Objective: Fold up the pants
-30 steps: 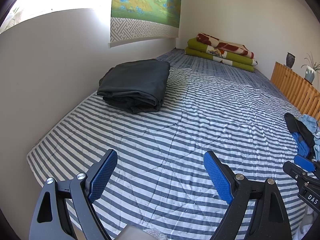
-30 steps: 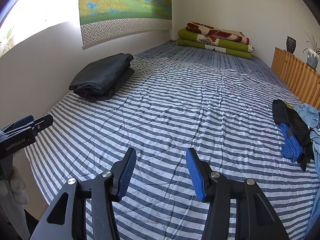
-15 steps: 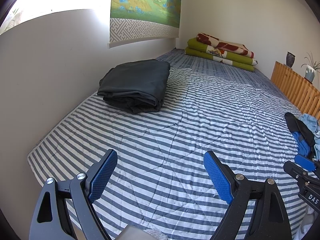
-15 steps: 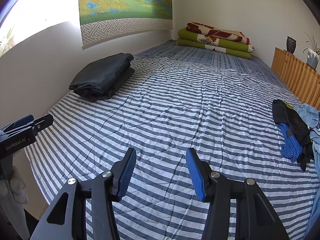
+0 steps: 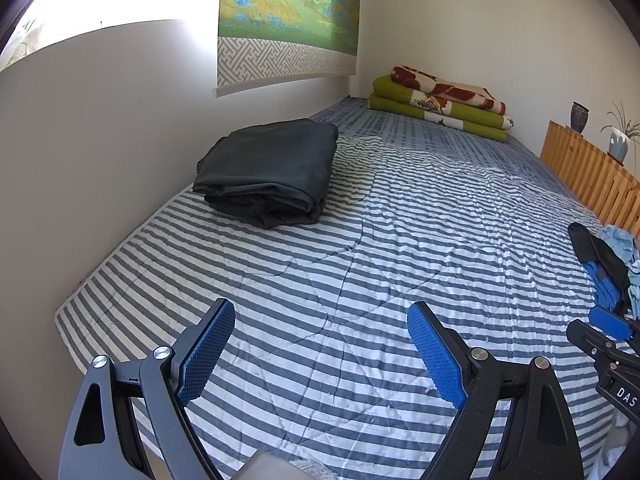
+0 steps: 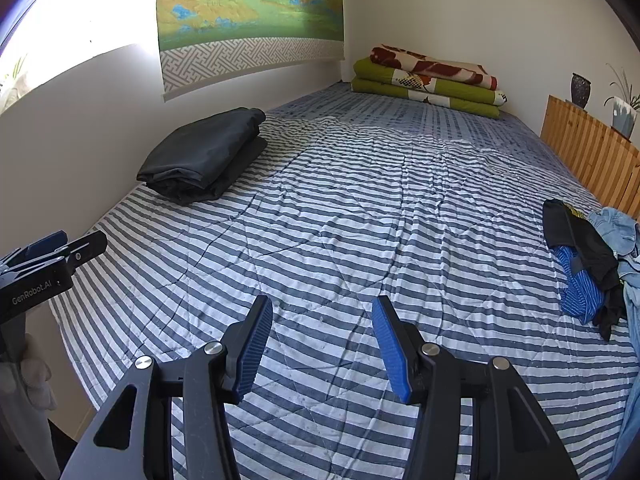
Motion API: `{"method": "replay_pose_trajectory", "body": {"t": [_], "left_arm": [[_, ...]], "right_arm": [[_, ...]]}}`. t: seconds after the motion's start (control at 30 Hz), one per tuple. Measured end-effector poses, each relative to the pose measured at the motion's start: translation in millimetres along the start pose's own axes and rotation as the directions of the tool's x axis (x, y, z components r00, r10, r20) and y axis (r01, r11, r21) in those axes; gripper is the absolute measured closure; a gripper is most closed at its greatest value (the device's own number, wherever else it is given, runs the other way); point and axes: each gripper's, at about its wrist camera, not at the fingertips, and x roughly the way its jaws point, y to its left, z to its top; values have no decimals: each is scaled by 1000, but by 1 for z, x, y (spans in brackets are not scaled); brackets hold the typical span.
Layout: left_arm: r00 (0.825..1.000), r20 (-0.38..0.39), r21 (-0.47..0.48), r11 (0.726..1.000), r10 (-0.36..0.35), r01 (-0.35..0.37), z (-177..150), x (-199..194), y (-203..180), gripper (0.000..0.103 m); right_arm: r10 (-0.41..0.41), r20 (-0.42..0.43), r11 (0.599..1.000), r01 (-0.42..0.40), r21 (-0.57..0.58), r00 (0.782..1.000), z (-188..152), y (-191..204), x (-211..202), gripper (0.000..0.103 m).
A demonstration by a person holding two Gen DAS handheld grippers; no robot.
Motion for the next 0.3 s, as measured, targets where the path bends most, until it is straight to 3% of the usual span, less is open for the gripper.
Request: {"method": "replay_pose_trajectory", "body": {"t": [0.3], "left_arm": [[1000,10,28,1000,-8,8,-3,1,-5,13]], "right_arm": [[1,-3,1000,-1,-5,1000,-1,-1,1,55]]}}
